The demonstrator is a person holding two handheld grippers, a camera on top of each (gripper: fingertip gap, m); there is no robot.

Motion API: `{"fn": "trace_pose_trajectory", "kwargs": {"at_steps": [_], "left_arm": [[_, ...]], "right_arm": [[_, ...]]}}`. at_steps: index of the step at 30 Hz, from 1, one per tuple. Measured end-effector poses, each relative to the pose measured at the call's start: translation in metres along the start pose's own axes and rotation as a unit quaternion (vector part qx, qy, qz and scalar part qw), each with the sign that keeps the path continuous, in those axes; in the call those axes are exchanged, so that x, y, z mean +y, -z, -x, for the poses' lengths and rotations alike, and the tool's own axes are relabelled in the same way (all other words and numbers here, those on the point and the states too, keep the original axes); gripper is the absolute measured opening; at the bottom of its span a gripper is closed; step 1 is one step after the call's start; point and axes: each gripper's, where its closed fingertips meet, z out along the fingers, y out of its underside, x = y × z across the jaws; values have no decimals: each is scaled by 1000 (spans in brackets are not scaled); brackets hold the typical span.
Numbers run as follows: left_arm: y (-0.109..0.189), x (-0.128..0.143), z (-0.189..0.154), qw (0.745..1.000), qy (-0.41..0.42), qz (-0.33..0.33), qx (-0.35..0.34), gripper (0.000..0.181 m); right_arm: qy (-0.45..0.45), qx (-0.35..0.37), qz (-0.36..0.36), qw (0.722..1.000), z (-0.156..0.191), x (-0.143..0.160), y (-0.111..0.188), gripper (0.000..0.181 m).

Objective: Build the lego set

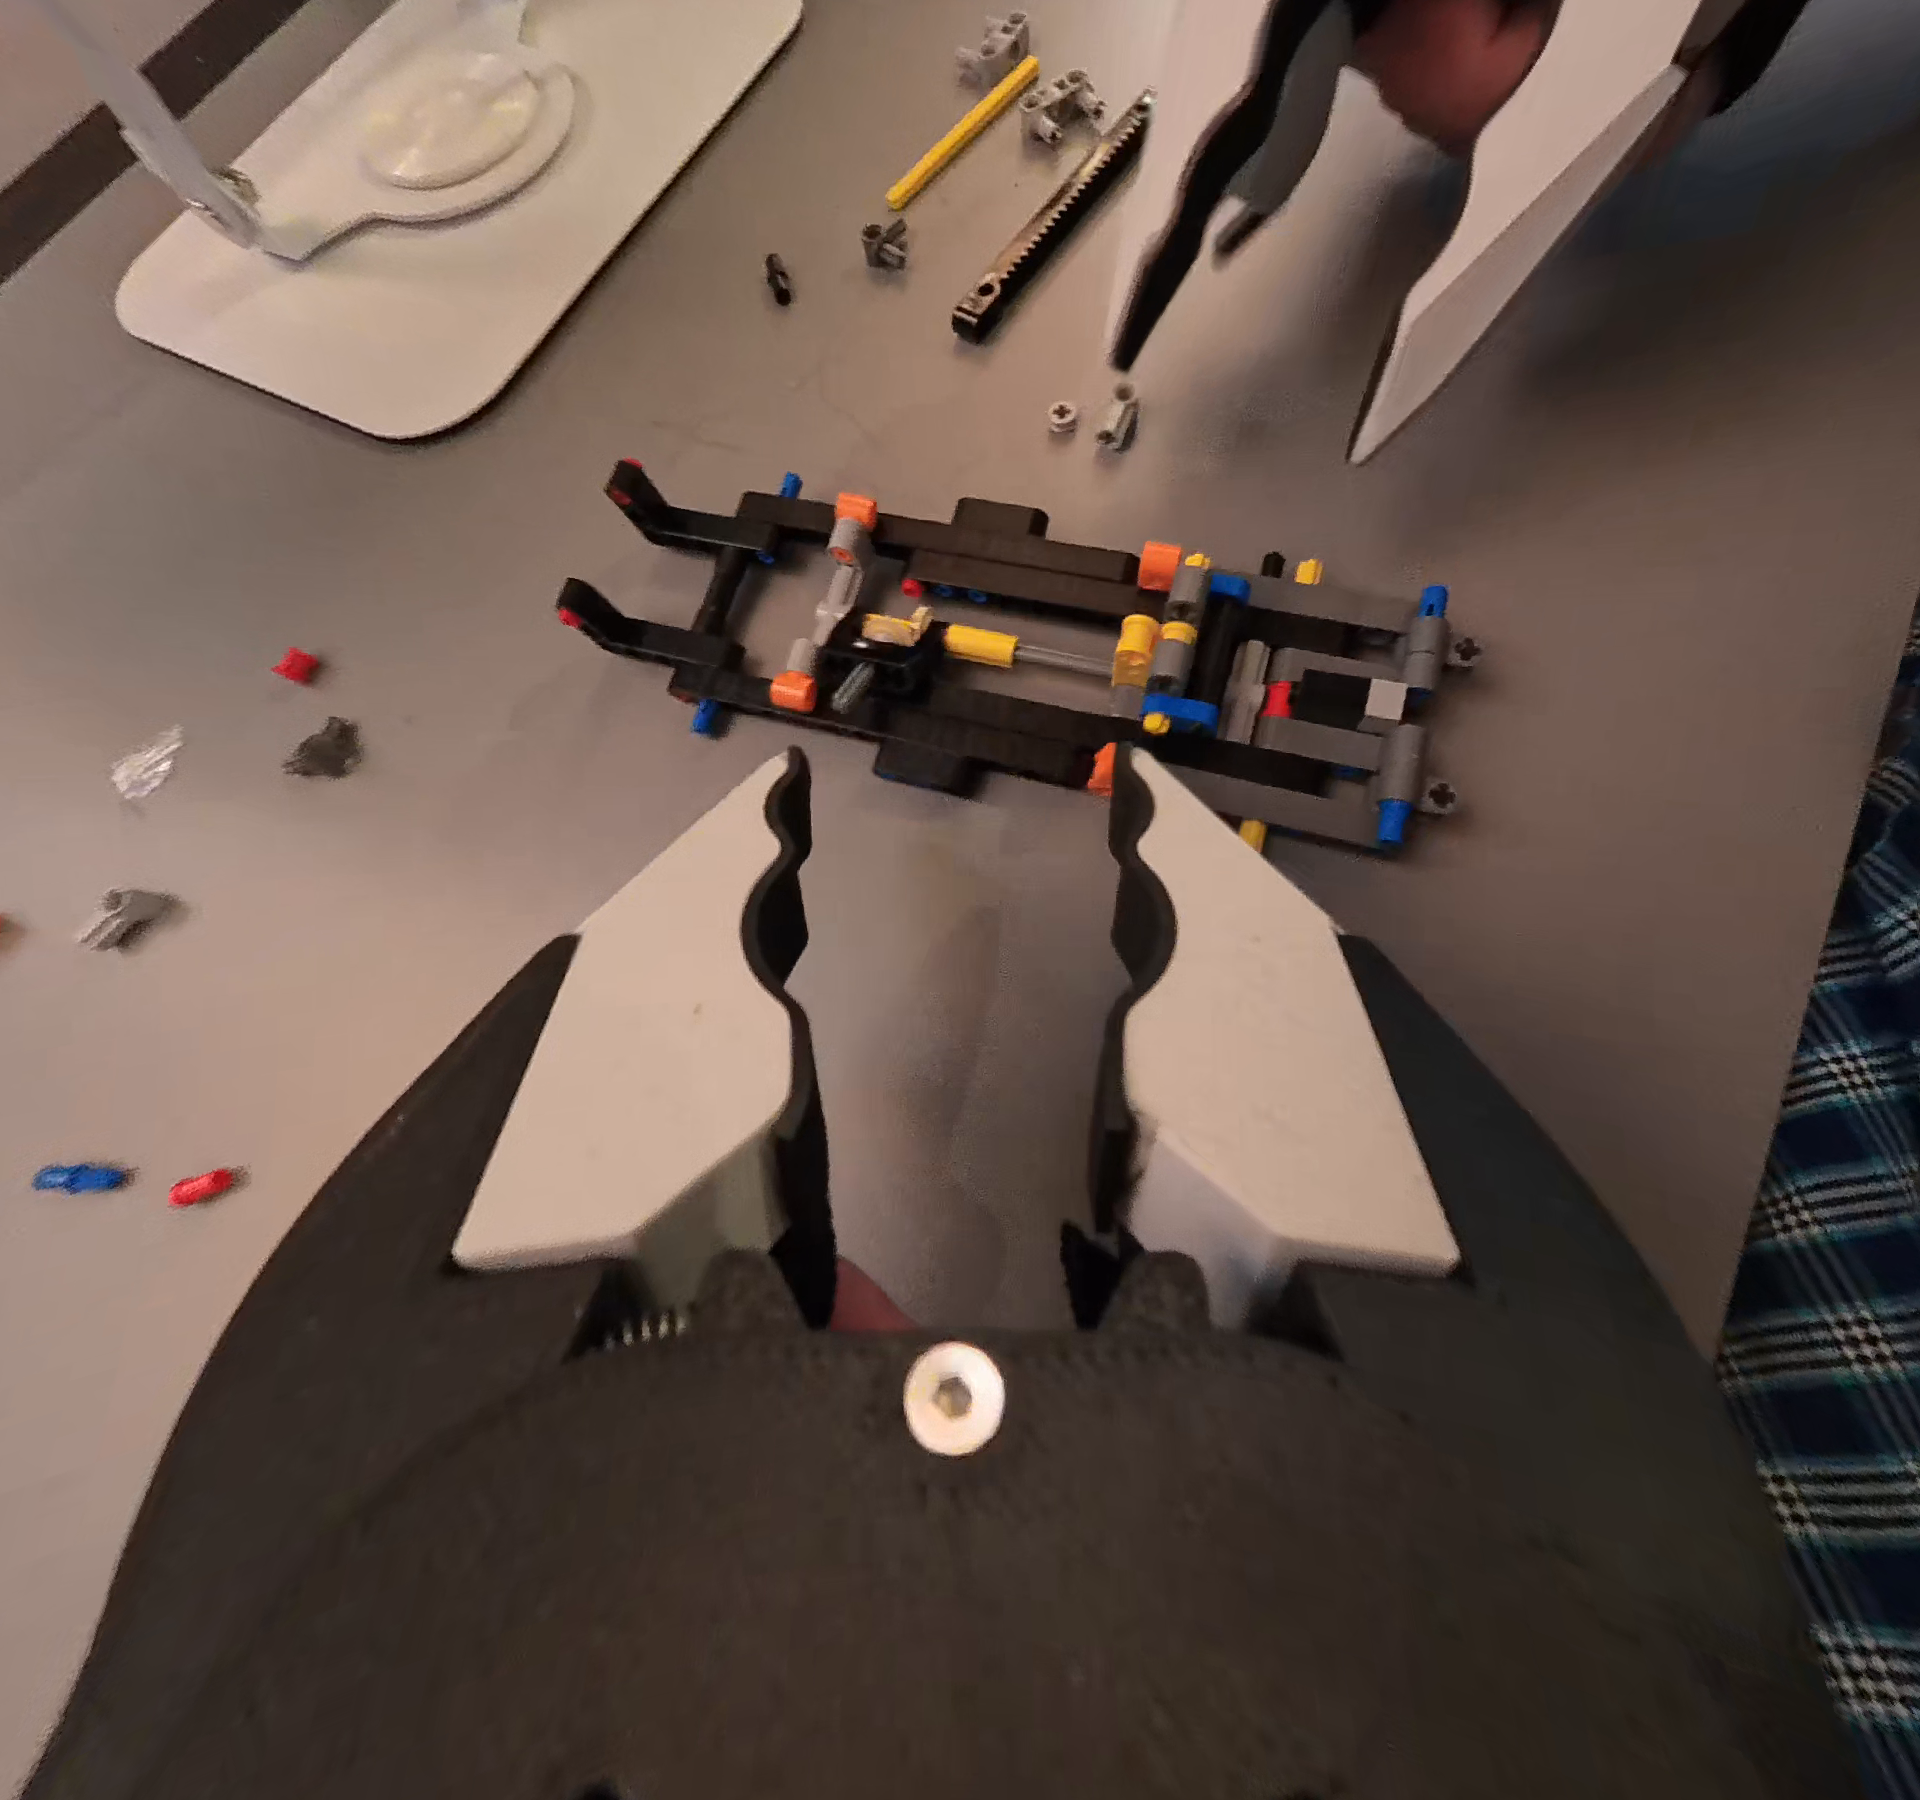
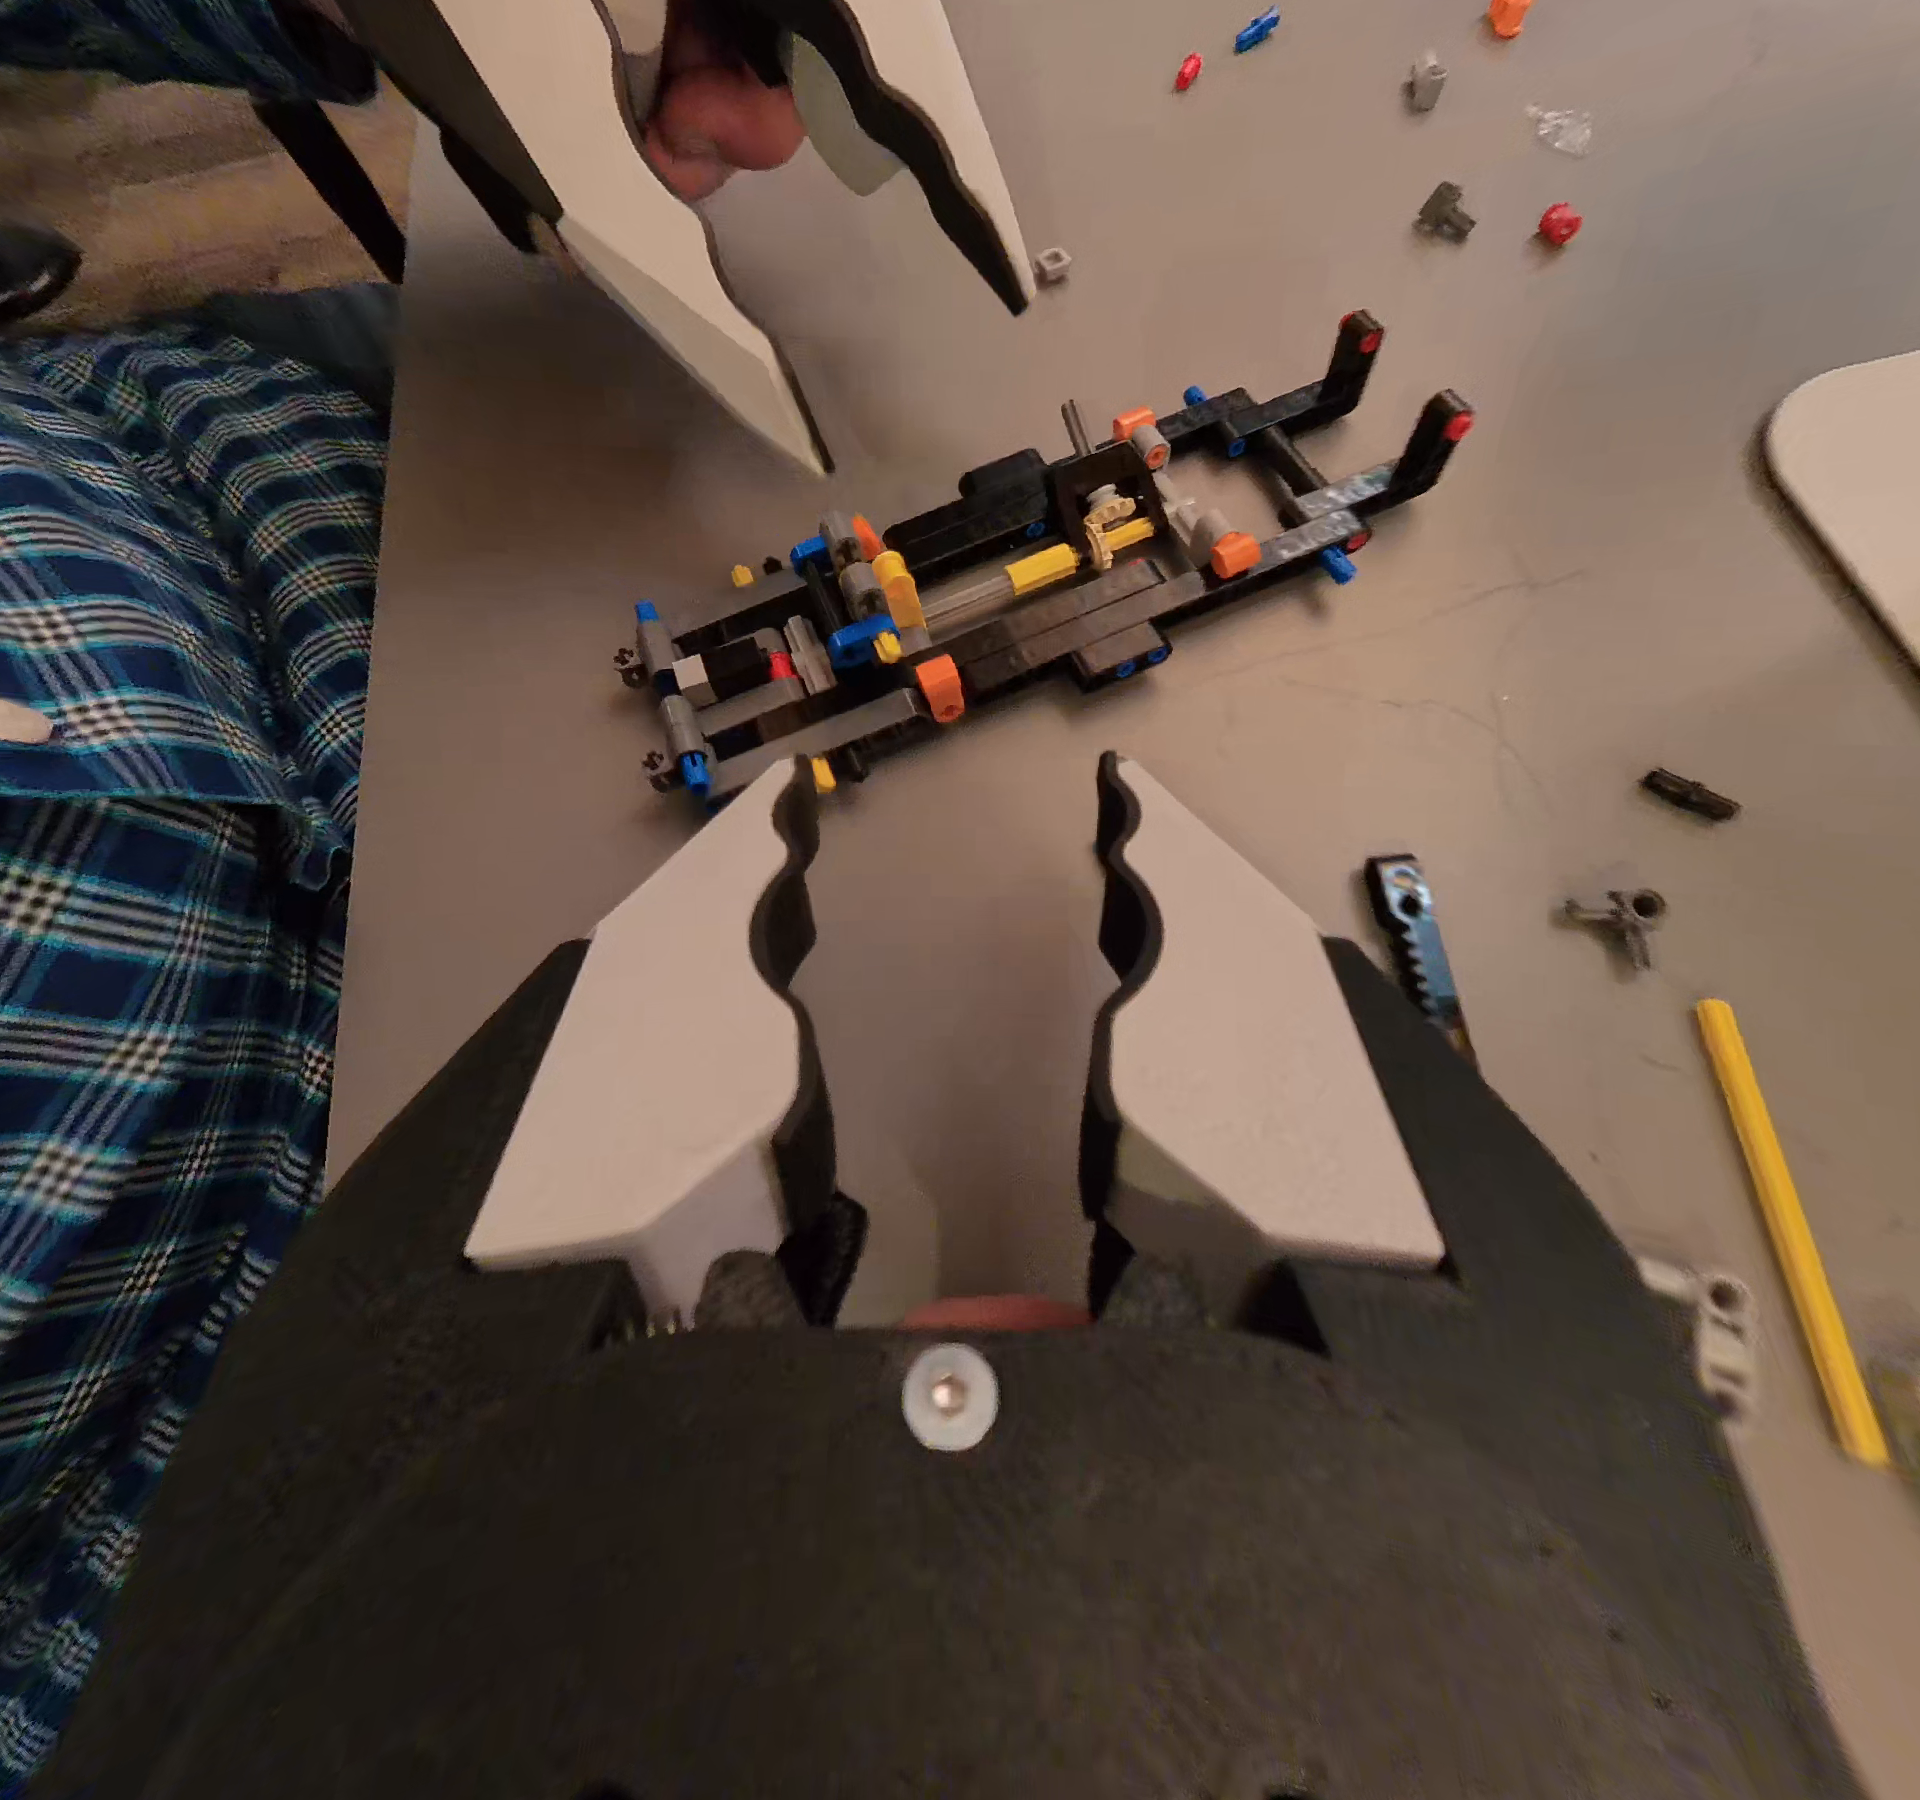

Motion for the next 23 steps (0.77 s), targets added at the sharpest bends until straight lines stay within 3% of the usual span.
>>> {"fn": "trace_pose_trajectory", "kwargs": {"at_steps": [1, 8, 12, 23], "left_arm": [[4, 0, 3, 1000, 2, -1, -7, 56], [34, 12, 29, 998, 23, 6, -62, 51], [41, 21, 35, 996, 37, 12, -76, 49], [35, 25, 29, 996, 41, 8, -84, 48]], "right_arm": [[1, 7, -3, 1000, -2, 0, 5, 49], [-22, 89, -24, 995, -32, 9, 56, 30], [-25, 159, -1, 987, -58, 21, 83, 19], [-19, 203, 63, 977, -123, 26, 74, 25]]}}
